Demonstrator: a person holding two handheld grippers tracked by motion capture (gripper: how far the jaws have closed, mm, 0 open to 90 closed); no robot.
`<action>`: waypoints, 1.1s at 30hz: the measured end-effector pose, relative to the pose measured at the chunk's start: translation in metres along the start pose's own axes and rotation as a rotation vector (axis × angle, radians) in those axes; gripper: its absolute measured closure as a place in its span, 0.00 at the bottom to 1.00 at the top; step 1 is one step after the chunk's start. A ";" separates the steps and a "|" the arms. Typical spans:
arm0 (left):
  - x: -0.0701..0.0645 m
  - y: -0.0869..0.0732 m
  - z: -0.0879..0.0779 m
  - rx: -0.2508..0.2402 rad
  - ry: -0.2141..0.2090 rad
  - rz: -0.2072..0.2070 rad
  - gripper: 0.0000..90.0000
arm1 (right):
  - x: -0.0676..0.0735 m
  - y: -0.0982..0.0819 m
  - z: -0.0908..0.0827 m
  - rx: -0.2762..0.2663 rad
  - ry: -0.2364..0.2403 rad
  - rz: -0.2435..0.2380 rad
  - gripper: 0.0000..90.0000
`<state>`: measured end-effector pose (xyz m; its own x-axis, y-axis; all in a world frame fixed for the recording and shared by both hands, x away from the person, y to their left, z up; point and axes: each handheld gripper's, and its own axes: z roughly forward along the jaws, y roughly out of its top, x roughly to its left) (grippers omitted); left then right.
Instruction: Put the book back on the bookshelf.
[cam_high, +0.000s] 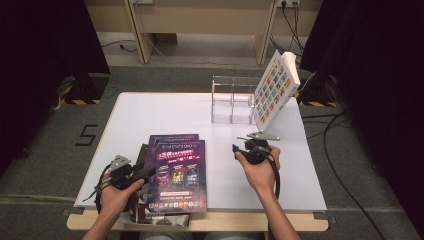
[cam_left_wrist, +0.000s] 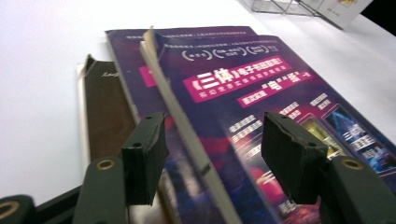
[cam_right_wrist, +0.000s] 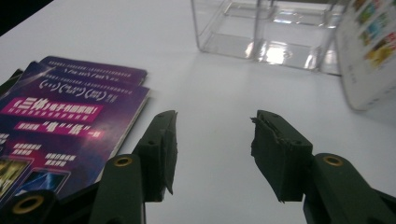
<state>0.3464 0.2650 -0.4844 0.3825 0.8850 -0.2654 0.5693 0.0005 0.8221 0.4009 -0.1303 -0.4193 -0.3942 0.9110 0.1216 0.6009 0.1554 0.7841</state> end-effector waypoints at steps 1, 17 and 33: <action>-0.001 0.000 0.002 0.004 0.001 -0.004 0.45 | 0.002 -0.001 0.002 0.004 0.013 0.003 0.55; 0.002 -0.002 0.015 0.077 -0.011 -0.032 0.47 | 0.039 -0.019 0.032 0.103 0.130 -0.028 0.55; -0.001 0.000 0.017 0.096 -0.034 -0.042 0.49 | 0.062 -0.030 0.055 0.191 0.226 -0.022 0.55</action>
<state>0.3585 0.2559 -0.4933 0.3805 0.8689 -0.3165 0.6517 -0.0091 0.7584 0.3968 -0.0579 -0.4687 -0.5405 0.8016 0.2554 0.7020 0.2624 0.6621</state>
